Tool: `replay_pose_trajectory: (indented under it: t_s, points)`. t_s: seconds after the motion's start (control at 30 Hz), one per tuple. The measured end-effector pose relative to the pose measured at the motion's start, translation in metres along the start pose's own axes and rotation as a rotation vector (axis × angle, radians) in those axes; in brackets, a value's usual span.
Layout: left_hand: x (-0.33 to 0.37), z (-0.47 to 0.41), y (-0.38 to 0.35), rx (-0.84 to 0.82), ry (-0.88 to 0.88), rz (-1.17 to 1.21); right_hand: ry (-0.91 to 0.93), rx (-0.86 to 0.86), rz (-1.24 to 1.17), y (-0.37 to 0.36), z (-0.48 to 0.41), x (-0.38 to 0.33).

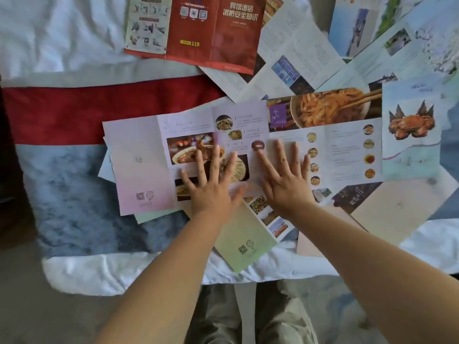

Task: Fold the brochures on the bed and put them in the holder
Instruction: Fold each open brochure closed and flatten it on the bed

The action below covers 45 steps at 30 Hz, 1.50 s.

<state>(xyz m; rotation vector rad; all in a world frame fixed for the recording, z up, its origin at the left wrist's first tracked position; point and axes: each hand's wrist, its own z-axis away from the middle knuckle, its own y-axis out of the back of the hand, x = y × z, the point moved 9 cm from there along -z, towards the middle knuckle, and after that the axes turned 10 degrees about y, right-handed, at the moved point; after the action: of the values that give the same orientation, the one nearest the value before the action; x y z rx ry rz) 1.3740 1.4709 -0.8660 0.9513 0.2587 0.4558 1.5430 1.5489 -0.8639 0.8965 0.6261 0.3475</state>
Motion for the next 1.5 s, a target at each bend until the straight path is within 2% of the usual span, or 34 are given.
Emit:
replay_pose_trajectory:
  t_s: [0.1,0.2,0.3,0.57,0.87,0.97,1.07,1.37,1.5]
  points:
    - [-0.027,0.013,-0.014,-0.010,0.080,0.028,0.072,0.002,0.015,-0.011,-0.017,-0.040]
    - [-0.057,0.025,-0.022,0.004,0.072,0.039,0.113,0.020,0.043,-0.025,-0.013,-0.065]
    - [-0.083,0.028,-0.025,0.044,0.006,-0.034,0.089,0.047,0.062,-0.034,-0.007,-0.065]
    - [-0.183,0.032,-0.019,0.211,0.126,0.044,0.163,0.142,0.200,-0.038,-0.002,-0.078]
    - [-0.194,0.030,-0.025,0.336,0.081,0.103,0.329,0.205,0.265,-0.030,-0.041,-0.147]
    - [-0.210,0.023,-0.018,0.399,0.174,0.158,0.322,0.251,0.271,-0.031,-0.057,-0.165]
    - [-0.225,0.016,-0.014,0.428,0.288,0.209,0.284,0.258,0.282,-0.038,-0.066,-0.168]
    - [-0.223,0.016,-0.018,0.511,0.284,0.266,0.302,0.288,0.339,-0.052,-0.073,-0.166]
    - [-0.220,0.020,-0.017,0.495,0.274,0.307,0.304,0.281,0.342,-0.053,-0.073,-0.167]
